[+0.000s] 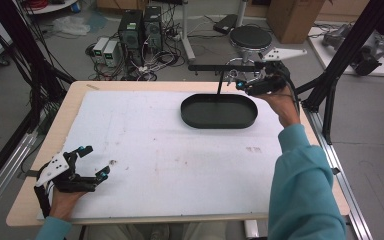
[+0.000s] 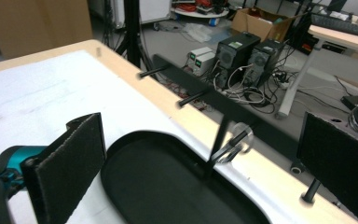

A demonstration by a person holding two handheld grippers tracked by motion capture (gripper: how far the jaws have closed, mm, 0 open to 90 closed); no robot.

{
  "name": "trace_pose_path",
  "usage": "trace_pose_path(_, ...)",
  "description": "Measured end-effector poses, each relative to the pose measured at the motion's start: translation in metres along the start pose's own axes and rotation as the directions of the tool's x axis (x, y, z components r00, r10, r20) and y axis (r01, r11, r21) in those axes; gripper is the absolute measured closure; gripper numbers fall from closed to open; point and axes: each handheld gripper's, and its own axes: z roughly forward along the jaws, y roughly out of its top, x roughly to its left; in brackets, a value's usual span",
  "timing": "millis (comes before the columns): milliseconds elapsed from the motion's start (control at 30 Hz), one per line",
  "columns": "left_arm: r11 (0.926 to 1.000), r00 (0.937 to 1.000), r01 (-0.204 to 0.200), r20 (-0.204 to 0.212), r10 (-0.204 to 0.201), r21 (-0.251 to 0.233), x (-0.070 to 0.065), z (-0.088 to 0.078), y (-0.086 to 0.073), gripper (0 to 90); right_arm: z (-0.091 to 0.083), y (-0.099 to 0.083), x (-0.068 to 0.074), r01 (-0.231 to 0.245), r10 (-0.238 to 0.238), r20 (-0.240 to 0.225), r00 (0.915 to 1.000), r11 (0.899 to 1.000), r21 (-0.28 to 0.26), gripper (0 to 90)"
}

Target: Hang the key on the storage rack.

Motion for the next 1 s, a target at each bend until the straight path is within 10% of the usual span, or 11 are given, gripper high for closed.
trace_pose_path(233,0.9999,1.0,0.007,-0.005,-0.007,-0.011,0.0,-0.001,0.0,1.7,-0.033,-0.029,0.036,-0.005,0.002,-0.033,0.9995,0.996,-0.092,0.6)
trace_pose_path(400,0.9988,0.9998,0.008,-0.016,-0.008,-0.049,0.0,-0.004,-0.002,1.7,-0.059,-0.084,0.067,-0.04,0.03,-0.056,0.998,0.98,-0.197,0.6)
trace_pose_path(633,0.999,0.9998,0.006,-0.02,-0.007,-0.045,0.0,-0.004,-0.002,1.7,-0.062,-0.139,0.087,-0.061,0.054,-0.041,0.9977,0.977,-0.204,0.6)
trace_pose_path(1000,0.9976,0.9992,-0.016,-0.038,0.014,-0.067,-0.003,-0.006,-0.003,1.7,-0.074,-0.219,0.097,-0.151,0.17,0.026,0.9851,0.929,-0.338,0.6)
